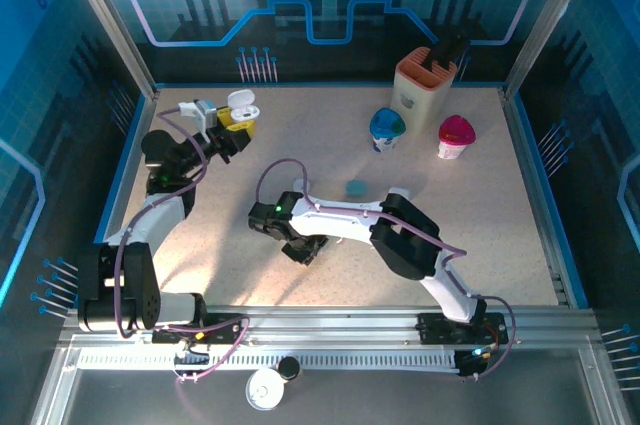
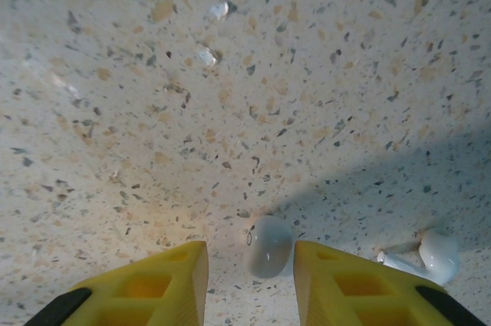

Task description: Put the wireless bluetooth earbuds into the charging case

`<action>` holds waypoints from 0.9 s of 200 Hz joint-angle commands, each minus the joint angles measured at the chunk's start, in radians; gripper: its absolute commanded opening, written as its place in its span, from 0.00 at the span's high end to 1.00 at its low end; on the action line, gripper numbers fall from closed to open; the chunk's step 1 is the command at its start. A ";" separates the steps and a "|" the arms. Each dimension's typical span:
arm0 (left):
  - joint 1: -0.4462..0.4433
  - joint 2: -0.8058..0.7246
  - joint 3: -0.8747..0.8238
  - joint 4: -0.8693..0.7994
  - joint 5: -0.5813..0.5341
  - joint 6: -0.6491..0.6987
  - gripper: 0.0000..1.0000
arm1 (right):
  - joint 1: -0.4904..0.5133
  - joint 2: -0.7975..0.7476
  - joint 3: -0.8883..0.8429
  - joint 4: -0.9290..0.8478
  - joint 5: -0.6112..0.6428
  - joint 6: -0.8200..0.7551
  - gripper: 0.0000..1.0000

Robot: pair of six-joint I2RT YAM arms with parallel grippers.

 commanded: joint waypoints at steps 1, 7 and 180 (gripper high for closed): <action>0.015 0.001 0.027 0.042 0.028 -0.023 0.60 | 0.006 0.020 0.027 -0.035 0.017 -0.008 0.67; 0.015 0.002 0.028 0.041 0.027 -0.024 0.60 | 0.006 0.022 0.027 -0.036 0.018 -0.007 0.67; -0.016 0.005 -0.006 0.059 0.008 0.015 0.61 | -0.156 -0.344 -0.185 0.146 -0.113 0.099 0.84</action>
